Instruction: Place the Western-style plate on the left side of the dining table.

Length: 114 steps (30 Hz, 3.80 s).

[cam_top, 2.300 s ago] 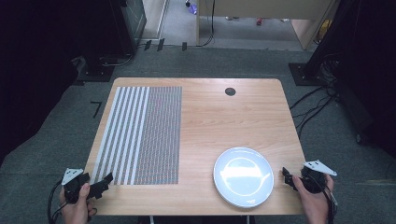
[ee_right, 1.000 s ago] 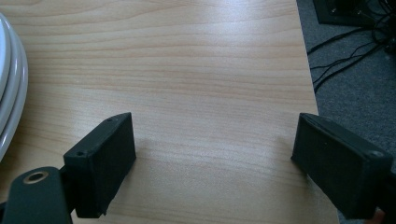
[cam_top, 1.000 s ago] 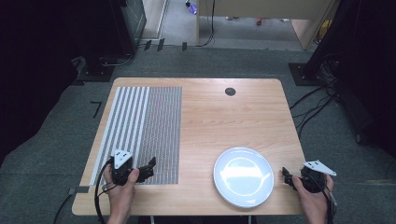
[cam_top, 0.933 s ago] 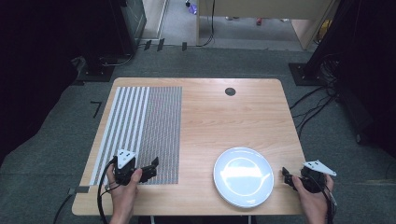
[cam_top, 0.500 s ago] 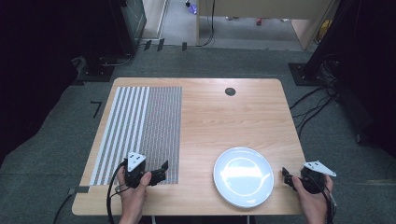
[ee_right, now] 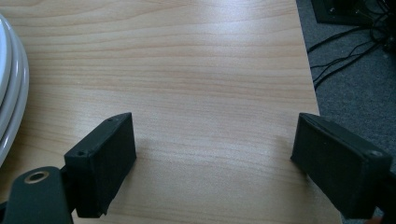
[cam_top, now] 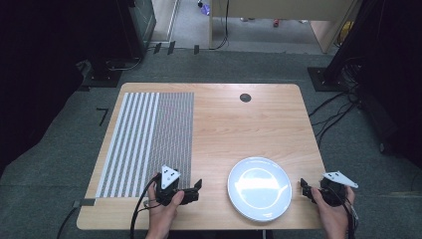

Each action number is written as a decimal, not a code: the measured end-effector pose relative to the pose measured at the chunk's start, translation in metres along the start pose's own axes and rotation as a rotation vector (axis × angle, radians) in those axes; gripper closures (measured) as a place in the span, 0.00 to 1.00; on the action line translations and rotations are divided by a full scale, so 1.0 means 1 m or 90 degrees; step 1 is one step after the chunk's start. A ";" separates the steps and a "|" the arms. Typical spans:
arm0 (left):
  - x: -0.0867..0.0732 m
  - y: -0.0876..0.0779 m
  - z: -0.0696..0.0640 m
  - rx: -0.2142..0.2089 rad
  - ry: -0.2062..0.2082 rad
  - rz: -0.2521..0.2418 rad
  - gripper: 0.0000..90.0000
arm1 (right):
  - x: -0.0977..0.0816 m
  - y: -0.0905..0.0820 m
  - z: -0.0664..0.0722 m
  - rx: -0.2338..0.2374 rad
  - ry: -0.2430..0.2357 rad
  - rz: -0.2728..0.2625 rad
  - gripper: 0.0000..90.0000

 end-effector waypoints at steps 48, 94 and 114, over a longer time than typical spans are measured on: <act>-0.002 0.033 -0.077 -0.111 0.053 0.075 0.10 | 0.016 -0.048 0.029 0.028 0.040 -0.140 0.33; -0.014 0.048 -0.073 -0.245 -0.030 0.130 0.72 | 0.002 -0.025 0.049 0.270 0.195 -0.014 0.94; -0.010 0.043 -0.070 -0.262 -0.034 0.131 0.72 | 0.001 -0.024 0.049 0.290 0.198 -0.011 0.95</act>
Point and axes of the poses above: each handheld gripper's, and its own axes: y roughly forward along the jaws, x roughly out of its top, z roughly to its left, the point moved 3 cm from there along y, roughly forward along the jaws, and after that the axes turned 3 degrees about z, right-handed, at the moved point
